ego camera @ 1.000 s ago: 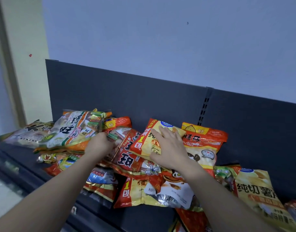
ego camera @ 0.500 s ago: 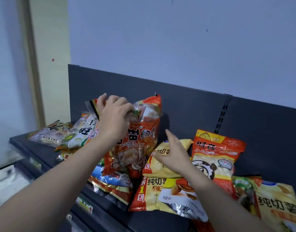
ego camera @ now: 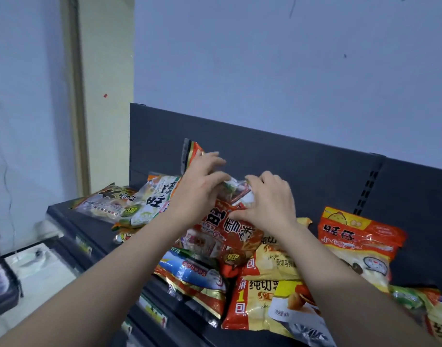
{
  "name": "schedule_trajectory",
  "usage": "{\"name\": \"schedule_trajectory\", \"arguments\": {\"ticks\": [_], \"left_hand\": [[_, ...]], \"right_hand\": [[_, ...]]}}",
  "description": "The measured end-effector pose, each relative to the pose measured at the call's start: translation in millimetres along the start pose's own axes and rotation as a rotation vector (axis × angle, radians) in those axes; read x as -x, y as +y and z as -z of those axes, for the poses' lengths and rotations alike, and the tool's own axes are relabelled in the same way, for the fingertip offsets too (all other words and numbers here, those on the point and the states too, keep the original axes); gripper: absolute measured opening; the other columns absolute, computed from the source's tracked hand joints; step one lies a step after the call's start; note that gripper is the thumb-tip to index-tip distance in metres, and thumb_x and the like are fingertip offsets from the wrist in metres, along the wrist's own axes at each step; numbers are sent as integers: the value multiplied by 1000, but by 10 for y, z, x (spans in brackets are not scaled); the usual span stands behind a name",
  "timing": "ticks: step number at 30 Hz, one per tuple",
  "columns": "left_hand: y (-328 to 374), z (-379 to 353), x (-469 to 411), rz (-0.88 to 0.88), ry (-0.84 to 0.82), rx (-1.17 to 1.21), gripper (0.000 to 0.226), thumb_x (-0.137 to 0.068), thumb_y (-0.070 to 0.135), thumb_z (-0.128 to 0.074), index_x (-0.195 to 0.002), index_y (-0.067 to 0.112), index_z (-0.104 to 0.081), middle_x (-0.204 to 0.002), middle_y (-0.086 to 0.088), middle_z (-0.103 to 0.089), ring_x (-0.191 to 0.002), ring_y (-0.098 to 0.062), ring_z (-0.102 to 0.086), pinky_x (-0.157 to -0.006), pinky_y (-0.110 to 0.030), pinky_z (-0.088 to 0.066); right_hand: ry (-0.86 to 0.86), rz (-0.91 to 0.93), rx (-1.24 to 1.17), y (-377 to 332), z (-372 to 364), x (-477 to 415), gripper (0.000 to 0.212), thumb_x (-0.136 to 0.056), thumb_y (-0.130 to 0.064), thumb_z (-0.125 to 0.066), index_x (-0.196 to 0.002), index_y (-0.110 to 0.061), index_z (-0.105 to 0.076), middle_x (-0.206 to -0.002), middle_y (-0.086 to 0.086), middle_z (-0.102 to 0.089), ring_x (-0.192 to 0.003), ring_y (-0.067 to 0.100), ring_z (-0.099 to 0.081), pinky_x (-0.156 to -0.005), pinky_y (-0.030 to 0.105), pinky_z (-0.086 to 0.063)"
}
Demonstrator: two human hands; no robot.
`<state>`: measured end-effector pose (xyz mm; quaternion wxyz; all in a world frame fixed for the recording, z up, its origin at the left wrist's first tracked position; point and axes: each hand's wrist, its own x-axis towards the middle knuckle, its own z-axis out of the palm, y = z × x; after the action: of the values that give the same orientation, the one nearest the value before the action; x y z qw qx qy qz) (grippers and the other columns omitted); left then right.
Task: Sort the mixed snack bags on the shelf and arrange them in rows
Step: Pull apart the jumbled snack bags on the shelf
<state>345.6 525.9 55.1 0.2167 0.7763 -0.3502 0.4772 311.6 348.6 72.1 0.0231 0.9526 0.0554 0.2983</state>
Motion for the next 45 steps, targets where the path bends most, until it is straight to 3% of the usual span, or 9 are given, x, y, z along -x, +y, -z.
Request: {"name": "schedule_trajectory", "arguments": {"ticks": [5,11,15,20,23,27,37,41,45], "left_hand": [[-204,-5,155,444,-101,65,60,-94,18,-59,-147,15,-34,-156,-7,-23,-146,-22,-17,-116,-33,-17],[-791,-226,603,920,-276,51,44,-99,31,-43,-139,12,-45,-144,-9,-41,-131,-26,-41,-106,-42,-36],[-1056,-373,871,1127,-630,-91,62,-94,56,-39,-143,18,-36,-153,-14,-29,-140,-37,-26,-111,-54,-29],[-1141,-481,924,1199,-703,-62,91,-75,81,-45,-141,19,-39,-151,-14,-33,-140,-40,-24,-110,-55,-30],[-1090,-503,875,1115,-556,-55,67,-75,71,-61,-118,19,-64,-113,-7,-66,-113,-31,-55,-87,-41,-50],[-931,-511,759,1140,-380,-21,17,-89,31,-66,-95,18,-74,-85,0,-69,-80,-21,-61,-71,-32,-50],[-694,-362,447,1103,88,132,24,-99,24,-49,-84,7,-53,-84,-9,-56,-76,-28,-50,-67,-35,-38],[-488,-274,262,996,216,252,27,-100,24,-48,-82,4,-53,-79,-4,-51,-72,-23,-46,-62,-33,-33],[-175,-256,70,886,243,316,19,-99,17,-48,-82,9,-51,-87,-4,-52,-84,-23,-48,-70,-33,-35]], "right_hand": [[-20,-296,-164,-1,-125,-36,91,-55,-83,-66,-121,-22,-57,-112,3,-55,-108,25,-55,-88,40,-49],[40,-523,-266,157,-228,-91,90,-54,-83,-67,-116,-19,-60,-112,6,-54,-105,30,-58,-82,45,-54],[20,-590,-285,251,-311,-72,80,-61,-75,-71,-115,-16,-60,-118,7,-50,-104,31,-58,-78,39,-50],[-13,-653,-373,304,-394,-12,60,-70,-71,-68,-100,-20,-58,-103,3,-66,-94,30,-63,-63,31,-40],[-17,-646,-400,287,-414,-13,57,-73,-68,-67,-101,-20,-58,-101,1,-66,-93,29,-64,-63,30,-40],[-48,-649,-477,261,-430,22,49,-78,-63,-65,-100,-21,-58,-97,-1,-66,-89,26,-64,-62,31,-40],[120,-796,-950,435,-343,198,46,-61,-68,-66,-80,-26,-63,-81,-2,-73,-75,26,-71,-73,52,-58],[242,-844,-1025,448,-138,250,32,-76,-51,-74,-80,-21,-65,-83,1,-72,-80,29,-70,-74,54,-58],[364,-857,-1028,596,85,471,51,-62,-66,-72,-82,-20,-64,-90,3,-72,-85,32,-69,-74,55,-57]]}}
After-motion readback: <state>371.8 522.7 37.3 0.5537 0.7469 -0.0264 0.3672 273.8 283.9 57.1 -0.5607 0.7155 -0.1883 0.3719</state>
